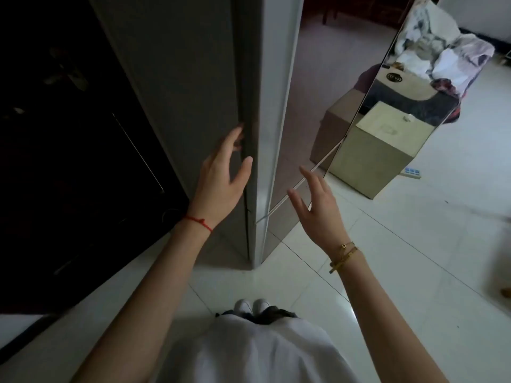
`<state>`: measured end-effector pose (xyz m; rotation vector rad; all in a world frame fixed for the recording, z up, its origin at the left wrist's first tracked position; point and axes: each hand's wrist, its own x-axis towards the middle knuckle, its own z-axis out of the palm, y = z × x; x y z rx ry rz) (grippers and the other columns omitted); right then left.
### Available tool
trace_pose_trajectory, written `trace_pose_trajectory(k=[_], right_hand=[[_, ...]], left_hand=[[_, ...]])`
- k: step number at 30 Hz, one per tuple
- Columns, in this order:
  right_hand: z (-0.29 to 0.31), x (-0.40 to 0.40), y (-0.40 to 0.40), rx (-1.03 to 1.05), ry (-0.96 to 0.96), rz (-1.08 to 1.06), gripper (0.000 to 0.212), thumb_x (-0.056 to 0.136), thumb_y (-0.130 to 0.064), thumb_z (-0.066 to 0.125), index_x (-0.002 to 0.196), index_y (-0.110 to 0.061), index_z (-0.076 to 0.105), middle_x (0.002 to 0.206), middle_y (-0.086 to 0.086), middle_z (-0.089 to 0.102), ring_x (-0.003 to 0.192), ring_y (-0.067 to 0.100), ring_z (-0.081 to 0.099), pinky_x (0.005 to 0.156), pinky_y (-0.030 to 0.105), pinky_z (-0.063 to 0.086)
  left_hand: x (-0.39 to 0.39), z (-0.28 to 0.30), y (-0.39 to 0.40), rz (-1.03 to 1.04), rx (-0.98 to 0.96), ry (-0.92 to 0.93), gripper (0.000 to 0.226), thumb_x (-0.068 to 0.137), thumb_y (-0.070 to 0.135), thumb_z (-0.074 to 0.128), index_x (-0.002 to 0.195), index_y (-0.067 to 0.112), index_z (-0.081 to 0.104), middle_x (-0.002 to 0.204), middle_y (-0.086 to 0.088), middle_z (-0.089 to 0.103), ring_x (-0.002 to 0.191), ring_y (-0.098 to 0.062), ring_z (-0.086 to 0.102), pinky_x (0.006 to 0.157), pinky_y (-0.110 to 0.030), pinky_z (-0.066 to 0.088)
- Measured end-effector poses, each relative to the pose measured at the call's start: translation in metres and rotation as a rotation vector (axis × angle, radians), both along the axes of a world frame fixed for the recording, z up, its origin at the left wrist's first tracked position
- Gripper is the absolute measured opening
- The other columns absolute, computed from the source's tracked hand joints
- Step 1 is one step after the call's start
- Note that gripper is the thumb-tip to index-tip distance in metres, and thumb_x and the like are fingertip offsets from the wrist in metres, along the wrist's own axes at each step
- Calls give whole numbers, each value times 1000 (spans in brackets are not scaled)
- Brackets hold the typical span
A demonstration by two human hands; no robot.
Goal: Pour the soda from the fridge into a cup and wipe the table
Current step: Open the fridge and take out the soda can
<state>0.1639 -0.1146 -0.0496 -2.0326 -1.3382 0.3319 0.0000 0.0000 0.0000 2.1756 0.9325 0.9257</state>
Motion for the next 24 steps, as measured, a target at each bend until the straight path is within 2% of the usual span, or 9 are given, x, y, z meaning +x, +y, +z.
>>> trace_pose_trajectory(k=[4, 10, 14, 20, 24], right_hand=[[2, -4, 10, -13, 29, 9, 66, 97, -45, 47, 152, -18, 23, 154, 3, 34, 141, 17, 33, 112, 26, 27], [4, -6, 26, -10, 15, 32, 71, 96, -51, 43, 154, -19, 18, 159, 2, 25, 145, 18, 27, 117, 38, 30], [6, -11, 30, 24, 26, 48, 70, 96, -49, 44, 153, -17, 19, 159, 2, 24, 146, 17, 24, 119, 37, 26], [4, -24, 37, 32, 32, 41, 68, 97, -49, 44, 153, -19, 21, 160, 1, 23, 146, 18, 23, 119, 36, 25], [4, -34, 45, 131, 3, -76, 66, 97, -46, 47, 151, -16, 25, 157, 2, 26, 145, 19, 26, 118, 36, 28]], left_hand=[[12, 2, 1, 16, -58, 24, 55, 99, 28, 52, 149, 14, 33, 148, -7, 45, 133, -18, 46, 104, -22, 38], [20, -5, 5, 39, -41, -3, 49, 99, 26, 52, 145, 11, 40, 142, -9, 51, 129, -18, 50, 102, -18, 40], [17, -15, 10, -12, -71, -9, 55, 98, 33, 46, 148, 16, 36, 146, -14, 44, 134, -24, 48, 106, -44, 46], [10, -14, 18, -55, -45, 54, 53, 99, 31, 39, 149, 17, 36, 145, -12, 44, 137, -22, 45, 107, -44, 46], [10, -13, 17, -68, -33, 68, 51, 100, 28, 40, 149, 15, 36, 144, -14, 44, 135, -23, 46, 106, -44, 47]])
